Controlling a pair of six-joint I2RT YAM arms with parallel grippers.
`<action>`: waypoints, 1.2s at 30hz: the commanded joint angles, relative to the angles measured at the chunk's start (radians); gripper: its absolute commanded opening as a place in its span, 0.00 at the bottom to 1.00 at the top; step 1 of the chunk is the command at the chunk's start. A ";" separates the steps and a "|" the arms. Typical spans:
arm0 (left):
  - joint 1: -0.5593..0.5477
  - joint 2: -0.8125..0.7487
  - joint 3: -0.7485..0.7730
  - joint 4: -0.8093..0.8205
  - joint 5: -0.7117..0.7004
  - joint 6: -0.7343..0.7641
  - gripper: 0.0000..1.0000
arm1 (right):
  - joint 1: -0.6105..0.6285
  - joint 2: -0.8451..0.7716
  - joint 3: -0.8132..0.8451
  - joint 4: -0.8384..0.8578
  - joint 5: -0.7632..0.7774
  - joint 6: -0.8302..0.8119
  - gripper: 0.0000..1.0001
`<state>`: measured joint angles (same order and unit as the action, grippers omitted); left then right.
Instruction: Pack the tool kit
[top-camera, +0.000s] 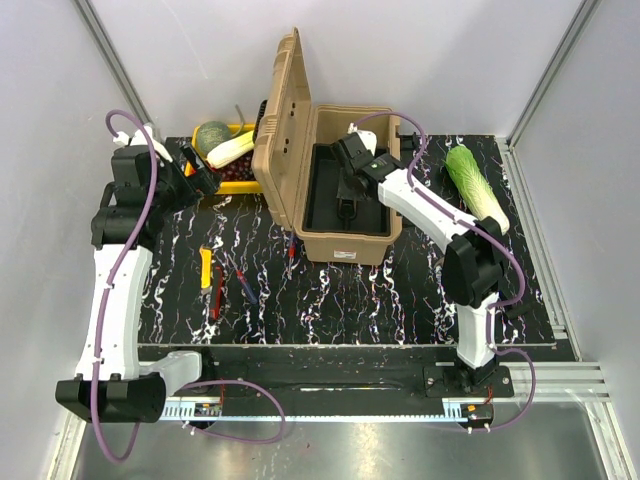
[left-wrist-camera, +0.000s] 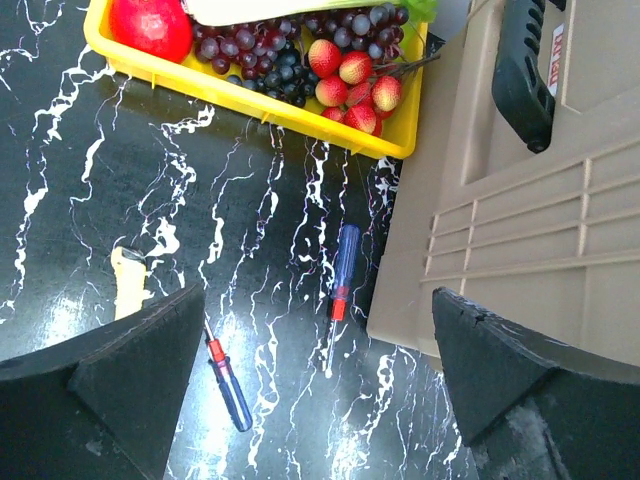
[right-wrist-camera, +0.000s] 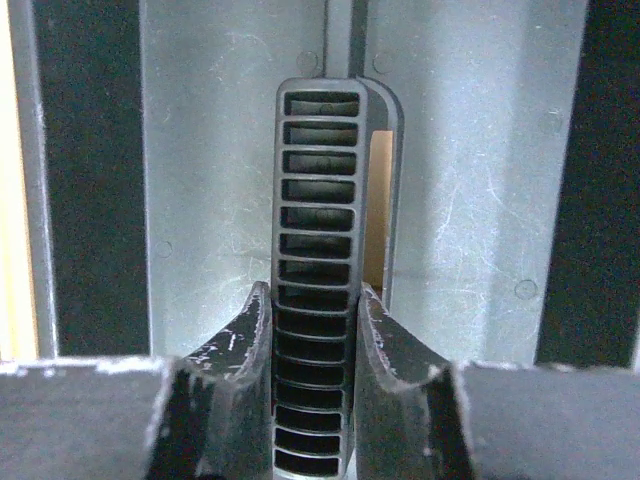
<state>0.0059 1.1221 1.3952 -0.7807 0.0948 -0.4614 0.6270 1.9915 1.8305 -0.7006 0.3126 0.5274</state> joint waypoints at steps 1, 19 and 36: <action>0.000 -0.015 0.016 0.018 -0.035 0.035 0.99 | -0.010 -0.022 0.064 0.010 0.052 -0.055 0.09; 0.000 -0.002 0.051 0.009 -0.073 0.049 0.99 | -0.065 -0.192 0.240 0.001 0.091 -0.116 0.00; -0.053 0.021 0.073 0.004 -0.069 0.059 0.99 | -0.803 -0.467 -0.388 0.490 -0.918 0.202 0.00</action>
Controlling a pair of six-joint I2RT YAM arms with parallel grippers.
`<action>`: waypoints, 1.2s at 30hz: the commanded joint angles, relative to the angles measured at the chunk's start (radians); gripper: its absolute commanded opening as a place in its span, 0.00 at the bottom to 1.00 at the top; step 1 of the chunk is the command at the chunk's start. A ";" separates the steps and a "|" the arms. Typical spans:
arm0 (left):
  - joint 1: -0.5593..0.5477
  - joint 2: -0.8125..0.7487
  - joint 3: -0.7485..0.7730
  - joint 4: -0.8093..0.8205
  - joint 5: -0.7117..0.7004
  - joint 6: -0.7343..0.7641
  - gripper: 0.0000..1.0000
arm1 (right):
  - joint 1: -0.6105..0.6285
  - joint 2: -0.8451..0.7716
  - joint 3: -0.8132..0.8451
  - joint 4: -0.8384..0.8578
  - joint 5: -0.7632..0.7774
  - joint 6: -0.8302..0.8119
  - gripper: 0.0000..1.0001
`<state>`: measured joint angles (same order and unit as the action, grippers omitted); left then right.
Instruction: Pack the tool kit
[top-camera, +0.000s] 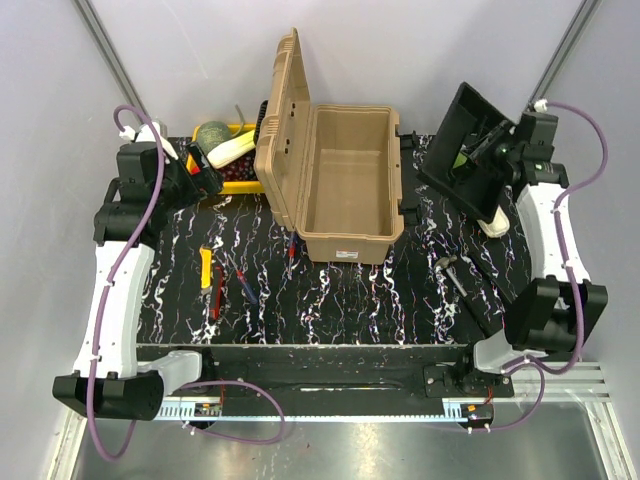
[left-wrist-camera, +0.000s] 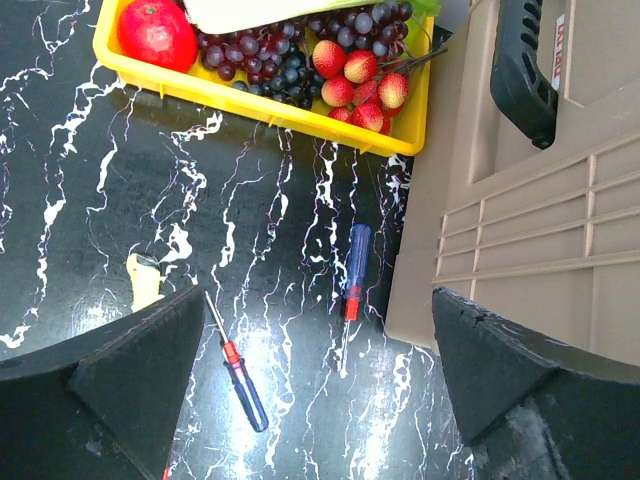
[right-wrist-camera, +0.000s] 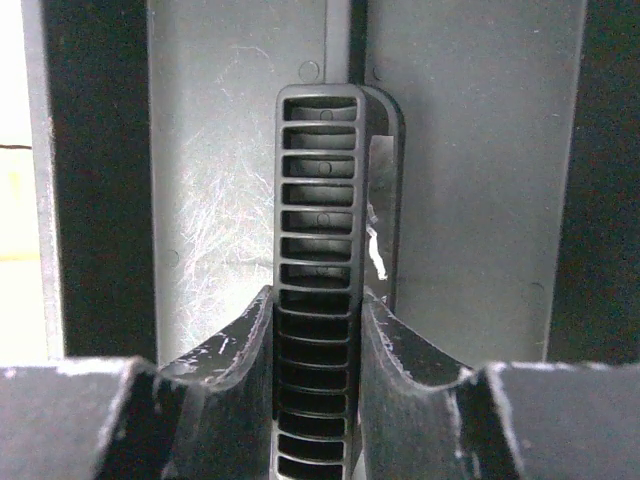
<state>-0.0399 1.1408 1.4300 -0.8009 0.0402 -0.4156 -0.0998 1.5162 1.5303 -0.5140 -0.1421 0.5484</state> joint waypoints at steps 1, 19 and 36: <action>-0.009 0.002 0.037 0.025 -0.014 0.012 0.99 | -0.089 0.037 -0.094 0.336 -0.531 0.217 0.00; -0.014 0.002 0.043 0.025 -0.065 0.034 0.99 | -0.175 0.320 -0.263 0.792 -0.878 0.660 0.00; -0.014 0.050 0.078 0.025 -0.054 0.029 0.99 | -0.265 0.418 -0.079 0.210 -0.648 0.182 0.00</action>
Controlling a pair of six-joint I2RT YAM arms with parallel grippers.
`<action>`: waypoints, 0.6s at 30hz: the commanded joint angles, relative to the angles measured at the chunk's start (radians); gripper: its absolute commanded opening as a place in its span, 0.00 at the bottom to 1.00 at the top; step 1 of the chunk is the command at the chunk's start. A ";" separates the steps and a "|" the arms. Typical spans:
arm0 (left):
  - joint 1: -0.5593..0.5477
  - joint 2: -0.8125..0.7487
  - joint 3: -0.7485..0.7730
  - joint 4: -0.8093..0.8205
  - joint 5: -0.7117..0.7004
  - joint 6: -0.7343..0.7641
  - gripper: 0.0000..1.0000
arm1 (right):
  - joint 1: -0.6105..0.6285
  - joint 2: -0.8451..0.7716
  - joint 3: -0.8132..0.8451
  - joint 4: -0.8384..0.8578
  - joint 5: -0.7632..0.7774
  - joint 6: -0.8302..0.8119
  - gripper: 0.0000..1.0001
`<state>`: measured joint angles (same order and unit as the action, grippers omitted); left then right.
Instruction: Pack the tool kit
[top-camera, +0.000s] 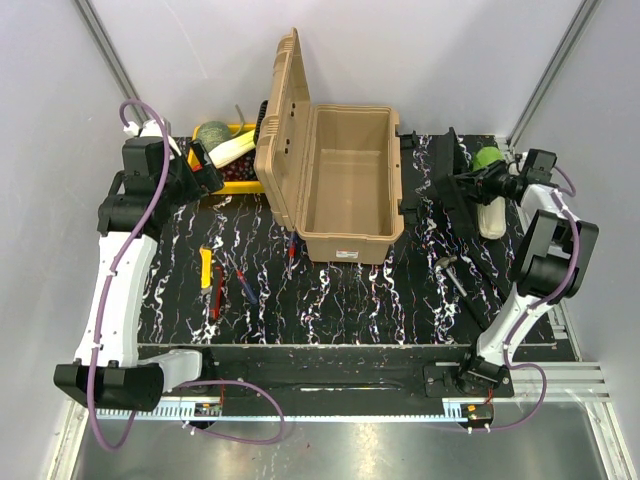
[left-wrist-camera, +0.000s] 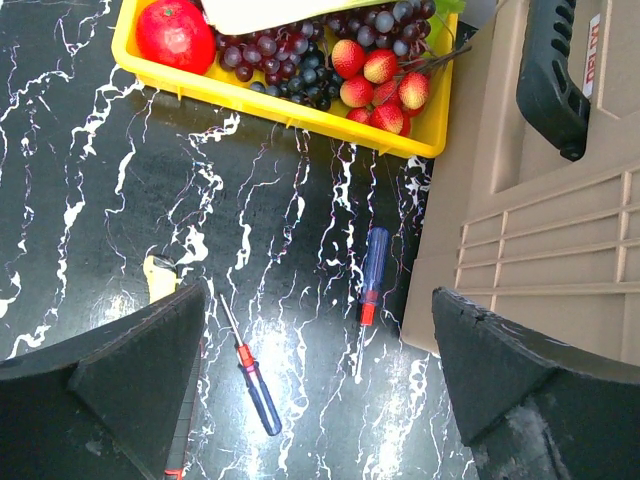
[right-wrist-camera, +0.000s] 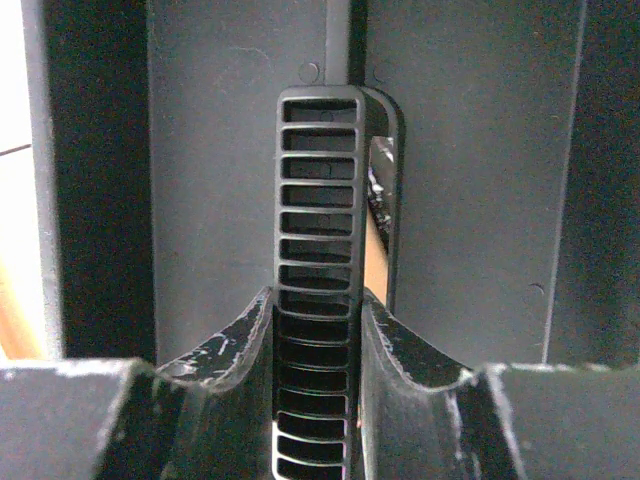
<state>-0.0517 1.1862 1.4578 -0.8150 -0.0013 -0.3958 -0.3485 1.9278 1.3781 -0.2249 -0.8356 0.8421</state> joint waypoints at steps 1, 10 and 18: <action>-0.002 0.004 0.050 0.039 -0.011 0.009 0.99 | -0.017 0.011 0.082 -0.080 0.047 -0.124 0.00; -0.002 0.012 0.055 0.039 -0.003 0.002 0.99 | -0.009 0.105 0.156 -0.071 0.070 -0.199 0.00; -0.002 0.019 0.064 0.043 -0.003 -0.003 0.99 | 0.046 0.192 0.248 -0.137 0.216 -0.297 0.00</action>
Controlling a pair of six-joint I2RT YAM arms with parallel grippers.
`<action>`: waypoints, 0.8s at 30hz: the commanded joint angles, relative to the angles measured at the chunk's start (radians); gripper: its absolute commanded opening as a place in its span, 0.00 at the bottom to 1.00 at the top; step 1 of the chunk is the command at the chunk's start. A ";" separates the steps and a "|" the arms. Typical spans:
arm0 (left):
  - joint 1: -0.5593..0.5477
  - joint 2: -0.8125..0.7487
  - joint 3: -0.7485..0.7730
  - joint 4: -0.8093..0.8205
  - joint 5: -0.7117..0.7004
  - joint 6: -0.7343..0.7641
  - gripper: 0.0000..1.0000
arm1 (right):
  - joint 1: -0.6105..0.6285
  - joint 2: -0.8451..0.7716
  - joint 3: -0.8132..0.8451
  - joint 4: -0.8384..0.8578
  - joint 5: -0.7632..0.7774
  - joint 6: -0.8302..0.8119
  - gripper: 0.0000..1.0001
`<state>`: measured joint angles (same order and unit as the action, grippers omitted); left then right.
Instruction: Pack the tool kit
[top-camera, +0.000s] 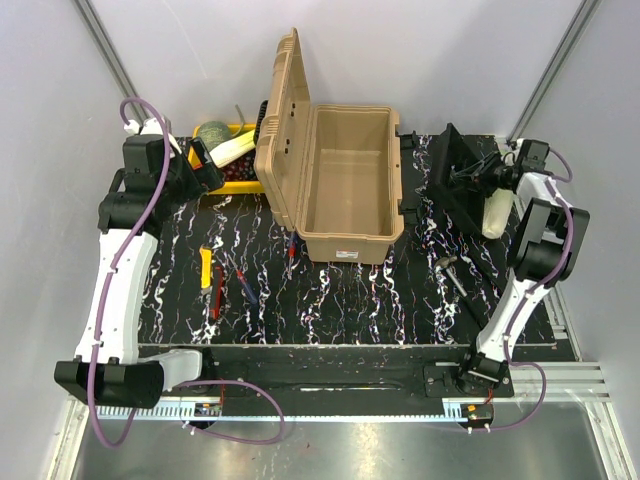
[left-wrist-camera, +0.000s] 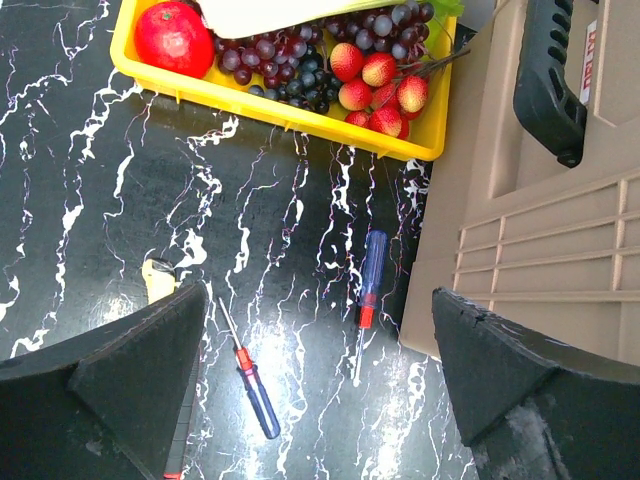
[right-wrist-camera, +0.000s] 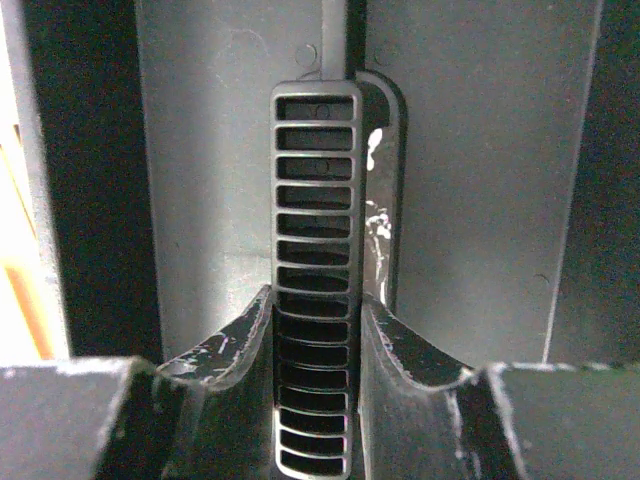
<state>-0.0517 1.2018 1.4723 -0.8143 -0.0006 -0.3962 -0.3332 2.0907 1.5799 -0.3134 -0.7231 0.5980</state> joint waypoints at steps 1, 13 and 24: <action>-0.002 0.004 0.052 0.043 -0.004 -0.003 0.99 | 0.037 0.032 0.051 -0.049 0.123 -0.056 0.00; -0.002 0.012 0.060 0.043 -0.004 -0.001 0.99 | 0.151 0.066 0.072 -0.115 0.404 -0.139 0.33; -0.002 0.019 0.085 0.023 0.019 -0.012 0.99 | 0.171 -0.151 0.000 -0.154 0.479 -0.110 0.72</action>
<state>-0.0517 1.2190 1.4910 -0.8169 0.0044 -0.3969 -0.1646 2.1239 1.6066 -0.4313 -0.2939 0.4671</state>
